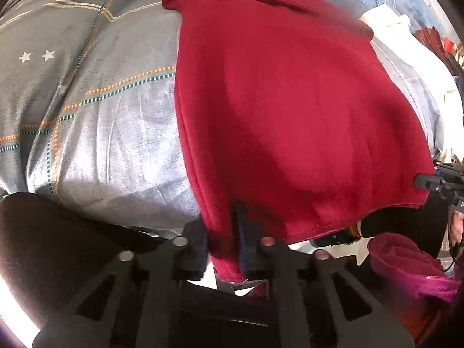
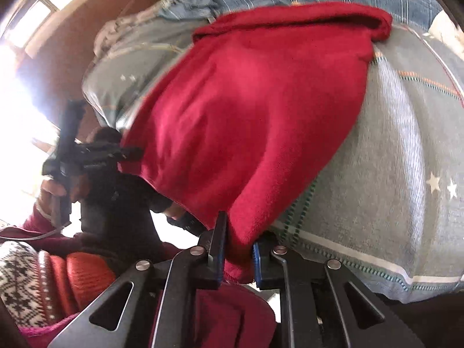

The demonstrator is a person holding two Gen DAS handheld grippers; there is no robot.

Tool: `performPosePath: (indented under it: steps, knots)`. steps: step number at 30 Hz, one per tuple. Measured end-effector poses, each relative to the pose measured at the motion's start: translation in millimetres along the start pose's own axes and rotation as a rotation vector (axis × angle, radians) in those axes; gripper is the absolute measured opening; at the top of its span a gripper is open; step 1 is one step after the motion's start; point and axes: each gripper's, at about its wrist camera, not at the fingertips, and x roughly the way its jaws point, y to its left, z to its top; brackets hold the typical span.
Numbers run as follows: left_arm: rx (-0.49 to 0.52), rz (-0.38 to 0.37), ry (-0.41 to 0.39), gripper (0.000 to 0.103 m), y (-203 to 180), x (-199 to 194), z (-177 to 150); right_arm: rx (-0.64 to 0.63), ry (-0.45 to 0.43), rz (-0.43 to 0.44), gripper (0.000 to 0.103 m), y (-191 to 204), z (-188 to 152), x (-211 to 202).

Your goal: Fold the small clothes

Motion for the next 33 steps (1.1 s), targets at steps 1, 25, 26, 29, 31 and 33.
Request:
performPosePath:
  steps: [1, 25, 26, 29, 31, 33]
  knots:
    - [-0.002, -0.012, 0.0, 0.008, 0, -1, 0, 0.001, -0.015, 0.01, 0.014, -1, 0, -2]
    - [-0.127, -0.159, -0.339, 0.005, 32, -78, 63, 0.053, -0.431, -0.052, 0.012, -12, 56, -80]
    - [-0.125, -0.152, -0.354, 0.005, 31, -80, 66, 0.056, -0.445, -0.062, 0.012, -12, 58, -81]
    - [-0.111, -0.112, -0.408, 0.005, 26, -87, 77, 0.055, -0.486, -0.081, 0.012, -13, 67, -83]
    - [-0.101, -0.095, -0.437, 0.005, 22, -91, 84, 0.055, -0.509, -0.09, 0.012, -12, 74, -84]
    - [-0.096, -0.089, -0.449, 0.005, 23, -93, 90, 0.062, -0.531, -0.095, 0.012, -14, 81, -85]
